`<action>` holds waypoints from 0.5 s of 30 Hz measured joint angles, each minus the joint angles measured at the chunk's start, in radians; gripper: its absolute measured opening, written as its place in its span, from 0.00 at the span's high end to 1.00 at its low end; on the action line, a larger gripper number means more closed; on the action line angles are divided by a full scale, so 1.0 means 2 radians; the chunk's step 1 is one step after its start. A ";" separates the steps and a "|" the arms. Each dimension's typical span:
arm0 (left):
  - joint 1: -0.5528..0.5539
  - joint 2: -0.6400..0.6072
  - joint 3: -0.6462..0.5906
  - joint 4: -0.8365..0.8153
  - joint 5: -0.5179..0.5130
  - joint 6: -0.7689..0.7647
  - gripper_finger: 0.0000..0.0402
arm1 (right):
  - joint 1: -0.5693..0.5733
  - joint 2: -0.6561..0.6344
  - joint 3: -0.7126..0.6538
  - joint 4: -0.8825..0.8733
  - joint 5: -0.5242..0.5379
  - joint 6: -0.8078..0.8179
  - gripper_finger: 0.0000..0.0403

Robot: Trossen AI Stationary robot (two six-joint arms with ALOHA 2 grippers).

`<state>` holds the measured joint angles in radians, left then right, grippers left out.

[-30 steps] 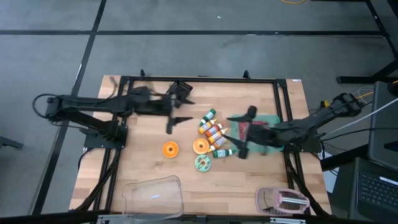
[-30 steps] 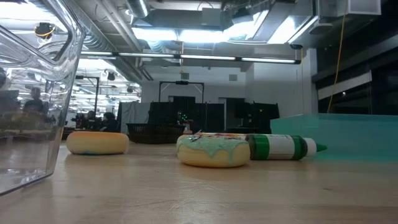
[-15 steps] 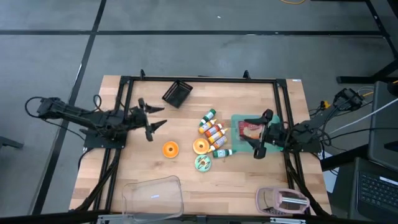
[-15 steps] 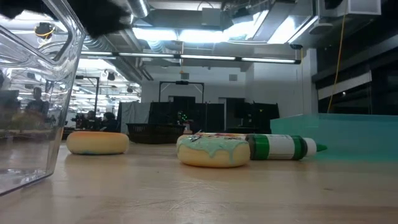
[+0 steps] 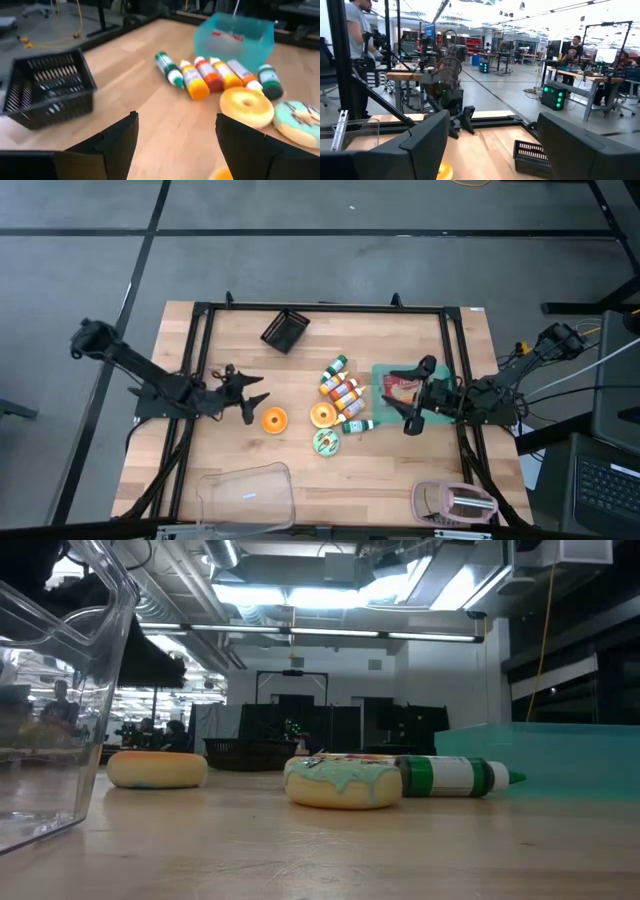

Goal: Pick & Place Food Item
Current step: Put the left orange donut into the black bin

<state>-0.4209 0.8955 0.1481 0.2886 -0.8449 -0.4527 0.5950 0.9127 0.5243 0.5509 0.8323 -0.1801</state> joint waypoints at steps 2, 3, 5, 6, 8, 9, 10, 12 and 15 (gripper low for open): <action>-0.001 0.021 0.005 0.001 0.011 -0.025 0.36 | -0.004 0.000 0.000 0.000 -0.010 0.001 0.27; -0.001 0.035 0.008 0.001 0.017 -0.038 0.36 | -0.006 0.000 0.000 0.000 -0.014 0.002 0.27; -0.001 0.061 0.014 0.000 0.027 -0.053 0.36 | -0.010 0.000 0.000 0.000 -0.023 0.002 0.27; -0.001 0.075 0.019 0.000 0.032 -0.055 0.36 | -0.012 0.000 0.000 0.000 -0.029 0.002 0.27; -0.001 0.100 0.029 0.000 0.046 -0.055 0.36 | -0.015 0.000 0.000 0.000 -0.040 0.002 0.27; -0.001 0.114 0.035 0.000 0.054 -0.055 0.36 | -0.016 0.000 0.000 0.000 -0.045 0.002 0.27; -0.001 0.126 0.042 -0.001 0.062 -0.052 0.36 | -0.016 0.000 0.000 0.000 -0.049 0.003 0.27; -0.001 0.148 0.058 -0.009 0.082 -0.051 0.35 | -0.016 0.000 0.000 0.000 -0.054 0.003 0.27; -0.001 0.176 0.087 -0.059 0.110 -0.051 0.34 | -0.016 0.000 0.000 0.000 -0.059 0.004 0.27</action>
<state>-0.4229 1.2481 0.3224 0.1697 -0.6250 -0.5556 0.5636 0.9131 0.5243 0.5503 0.7139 -0.1726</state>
